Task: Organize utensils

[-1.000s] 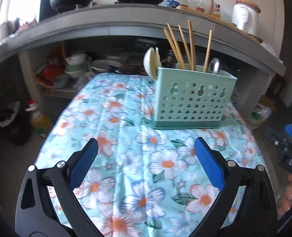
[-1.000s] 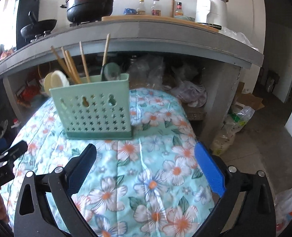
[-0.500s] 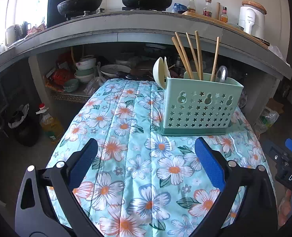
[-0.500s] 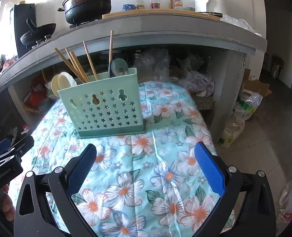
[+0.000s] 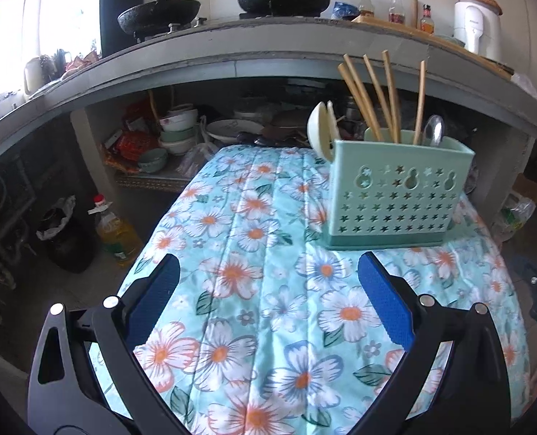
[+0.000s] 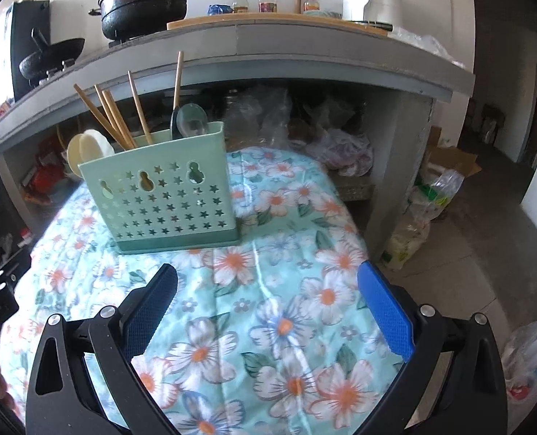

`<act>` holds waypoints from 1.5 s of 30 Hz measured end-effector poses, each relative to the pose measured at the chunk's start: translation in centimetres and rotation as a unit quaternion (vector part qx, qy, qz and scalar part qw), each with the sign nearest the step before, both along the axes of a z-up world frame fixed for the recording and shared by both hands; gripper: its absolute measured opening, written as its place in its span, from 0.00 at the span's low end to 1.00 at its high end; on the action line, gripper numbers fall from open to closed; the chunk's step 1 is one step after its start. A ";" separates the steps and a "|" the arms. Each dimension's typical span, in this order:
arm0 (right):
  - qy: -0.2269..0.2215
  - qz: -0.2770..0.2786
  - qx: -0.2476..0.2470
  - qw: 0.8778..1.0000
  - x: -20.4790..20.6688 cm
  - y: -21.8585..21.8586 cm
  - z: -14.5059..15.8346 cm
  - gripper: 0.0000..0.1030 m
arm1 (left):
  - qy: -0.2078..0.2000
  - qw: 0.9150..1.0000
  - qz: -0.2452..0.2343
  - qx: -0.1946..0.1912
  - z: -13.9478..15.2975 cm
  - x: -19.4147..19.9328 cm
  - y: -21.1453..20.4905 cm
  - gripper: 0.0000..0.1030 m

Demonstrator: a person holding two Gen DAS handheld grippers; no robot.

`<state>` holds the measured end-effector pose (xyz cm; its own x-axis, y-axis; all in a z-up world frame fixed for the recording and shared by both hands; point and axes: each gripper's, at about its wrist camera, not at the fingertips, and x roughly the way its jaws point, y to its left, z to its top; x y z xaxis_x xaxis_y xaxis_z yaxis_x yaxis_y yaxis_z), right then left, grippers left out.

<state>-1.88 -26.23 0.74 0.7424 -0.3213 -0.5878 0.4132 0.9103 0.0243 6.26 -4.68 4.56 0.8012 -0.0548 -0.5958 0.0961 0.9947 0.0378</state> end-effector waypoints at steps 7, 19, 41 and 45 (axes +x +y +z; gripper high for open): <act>0.008 -0.002 -0.036 0.999 0.0 0.6 0.2 0.94 | 0.020 0.999 0.023 0.013 -0.8 0.5 0.5 0.92; 0.009 -0.005 -0.037 0.999 0.1 0.6 0.4 0.94 | 0.015 0.999 0.044 0.012 -0.4 0.3 1.0 0.92; 0.008 -0.009 -0.033 0.999 0.1 0.4 0.4 0.94 | 0.022 0.999 0.044 0.014 -0.6 0.5 1.0 0.92; 0.008 -0.009 -0.033 0.999 0.1 0.4 0.4 0.94 | 0.023 0.999 0.045 0.013 -0.6 0.5 1.1 0.92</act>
